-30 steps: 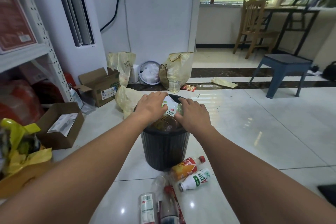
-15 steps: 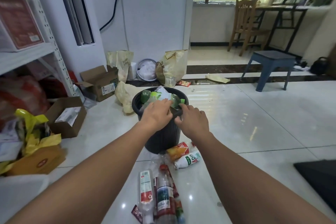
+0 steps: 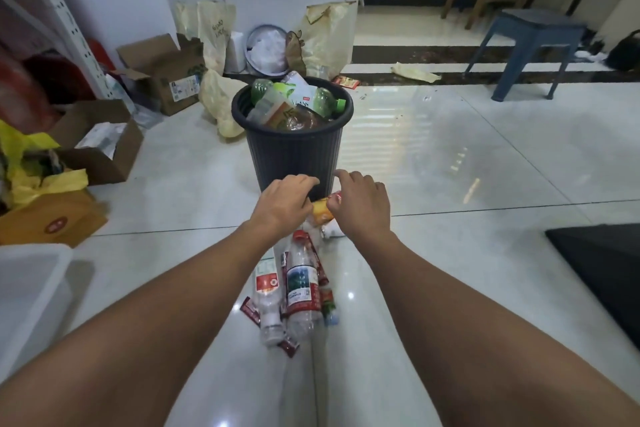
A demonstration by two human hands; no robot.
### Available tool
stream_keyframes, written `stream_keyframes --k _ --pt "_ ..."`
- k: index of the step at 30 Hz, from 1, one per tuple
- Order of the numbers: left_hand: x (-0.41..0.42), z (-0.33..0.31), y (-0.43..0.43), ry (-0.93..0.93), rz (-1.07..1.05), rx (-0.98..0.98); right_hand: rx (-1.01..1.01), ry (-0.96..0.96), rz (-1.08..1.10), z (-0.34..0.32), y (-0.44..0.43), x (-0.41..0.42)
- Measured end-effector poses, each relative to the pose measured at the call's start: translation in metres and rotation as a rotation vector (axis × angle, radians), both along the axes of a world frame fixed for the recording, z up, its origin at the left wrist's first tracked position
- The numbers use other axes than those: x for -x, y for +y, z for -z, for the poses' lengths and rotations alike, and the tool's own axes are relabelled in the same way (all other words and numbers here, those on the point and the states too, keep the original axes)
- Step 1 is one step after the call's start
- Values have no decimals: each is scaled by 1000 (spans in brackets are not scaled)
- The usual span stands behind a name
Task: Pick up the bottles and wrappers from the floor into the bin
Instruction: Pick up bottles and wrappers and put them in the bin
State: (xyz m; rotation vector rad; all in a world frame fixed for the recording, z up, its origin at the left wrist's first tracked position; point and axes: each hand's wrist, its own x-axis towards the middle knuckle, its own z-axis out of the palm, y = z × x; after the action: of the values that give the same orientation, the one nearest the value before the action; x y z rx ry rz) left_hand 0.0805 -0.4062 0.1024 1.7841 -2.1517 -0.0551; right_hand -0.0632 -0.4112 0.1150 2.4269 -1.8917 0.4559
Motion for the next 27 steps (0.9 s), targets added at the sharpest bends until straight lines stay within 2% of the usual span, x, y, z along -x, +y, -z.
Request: stream_keyframes --k 7,14,23,27 --pt "-16 70 18 -57 -41 -128 -111 -15 7 48 8 -7" --pt "-36 119 31 -152 -194 -304 -166 -41 8 68 7 -27" --pt "-28 142 40 -22 -414 -420 -191 -32 -8 92 7 -45" --pt "-24 151 40 104 -528 -489 -192 -37 -20 98 4 -49"
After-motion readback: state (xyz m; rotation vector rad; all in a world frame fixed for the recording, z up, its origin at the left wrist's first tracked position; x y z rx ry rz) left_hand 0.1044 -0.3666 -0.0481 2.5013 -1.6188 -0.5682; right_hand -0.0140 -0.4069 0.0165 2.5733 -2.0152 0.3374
